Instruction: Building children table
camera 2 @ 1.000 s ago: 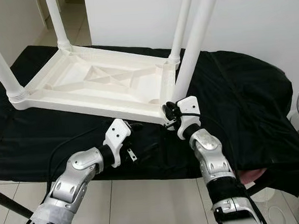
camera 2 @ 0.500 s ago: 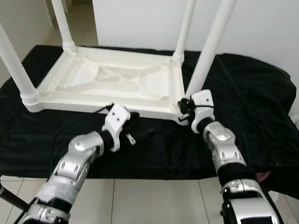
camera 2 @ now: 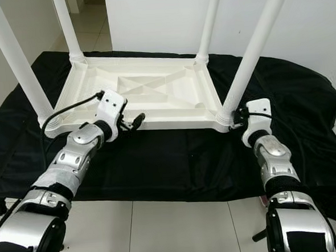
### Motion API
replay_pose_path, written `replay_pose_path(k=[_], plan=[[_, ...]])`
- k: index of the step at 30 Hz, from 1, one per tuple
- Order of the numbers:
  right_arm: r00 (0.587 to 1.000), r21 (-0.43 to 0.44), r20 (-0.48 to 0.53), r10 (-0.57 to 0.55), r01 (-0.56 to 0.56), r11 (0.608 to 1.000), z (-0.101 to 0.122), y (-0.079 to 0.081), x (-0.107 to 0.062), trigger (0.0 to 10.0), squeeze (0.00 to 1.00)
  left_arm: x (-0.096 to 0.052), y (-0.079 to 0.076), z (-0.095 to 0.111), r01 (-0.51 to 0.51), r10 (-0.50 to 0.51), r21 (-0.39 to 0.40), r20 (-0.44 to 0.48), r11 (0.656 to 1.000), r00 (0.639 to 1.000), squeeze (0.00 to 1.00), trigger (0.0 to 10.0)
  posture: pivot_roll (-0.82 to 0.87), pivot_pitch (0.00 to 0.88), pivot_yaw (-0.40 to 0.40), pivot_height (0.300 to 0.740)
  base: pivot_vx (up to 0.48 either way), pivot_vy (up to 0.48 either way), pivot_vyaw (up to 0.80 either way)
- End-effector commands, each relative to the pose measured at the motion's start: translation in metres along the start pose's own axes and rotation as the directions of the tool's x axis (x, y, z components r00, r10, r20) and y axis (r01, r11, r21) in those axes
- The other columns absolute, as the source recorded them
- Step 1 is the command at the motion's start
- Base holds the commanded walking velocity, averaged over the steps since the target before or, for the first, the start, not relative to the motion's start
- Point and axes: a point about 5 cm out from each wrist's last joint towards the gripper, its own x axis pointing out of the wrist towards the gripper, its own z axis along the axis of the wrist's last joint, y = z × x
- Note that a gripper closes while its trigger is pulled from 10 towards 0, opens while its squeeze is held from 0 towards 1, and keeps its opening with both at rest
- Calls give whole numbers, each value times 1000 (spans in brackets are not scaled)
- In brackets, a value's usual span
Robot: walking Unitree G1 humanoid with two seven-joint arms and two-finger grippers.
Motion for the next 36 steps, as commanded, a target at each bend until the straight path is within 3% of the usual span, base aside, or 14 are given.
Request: replay_pose_path(k=[1,4,8,13,18,19,20,26,36], plan=[[999,3,-18,-49,49,999,-6,-11,-6,10000,0,2,1,-2,19,-19,33,-17,999,1000,0,10000,-59,0,-3,740,0,0,0],[995,15,-19,-93,94,995,-10,-20,-11,10000,0,3,2,-6,64,-61,67,-42,996,997,0,10000,-70,0,12,740,0,0,0],[996,21,-12,-91,91,996,-12,-19,-13,10000,0,4,2,-7,83,-80,70,-49,994,996,0,10000,-70,0,15,740,0,0,0],[999,59,43,-12,9,998,-19,9,-16,10000,0,7,-2,-12,115,-104,126,-91,985,990,0,10000,-79,0,29,740,0,0,0],[998,75,67,16,-21,997,-19,21,-17,10000,0,7,-2,-14,125,-109,143,-110,982,988,0,10000,-87,0,33,740,0,0,0],[993,116,109,51,-63,991,-20,44,-20,10000,0,7,-2,-21,130,-106,150,-157,980,982,0,10000,-109,0,40,740,0,0,0],[991,129,121,57,-73,989,-20,51,-22,10000,0,7,-2,-23,128,-103,145,-171,981,980,0,10000,-109,0,40,740,0,0,0],[989,147,136,53,-73,986,-22,62,-27,10000,0,8,0,-26,113,-88,115,-201,987,976,0,10000,-146,0,49,740,0,0,0],[990,159,133,47,-69,985,-19,65,-39,10000,0,11,5,-18,83,-68,71,-197,994,978,0,10000,-171,0,49,740,0,0,0]])
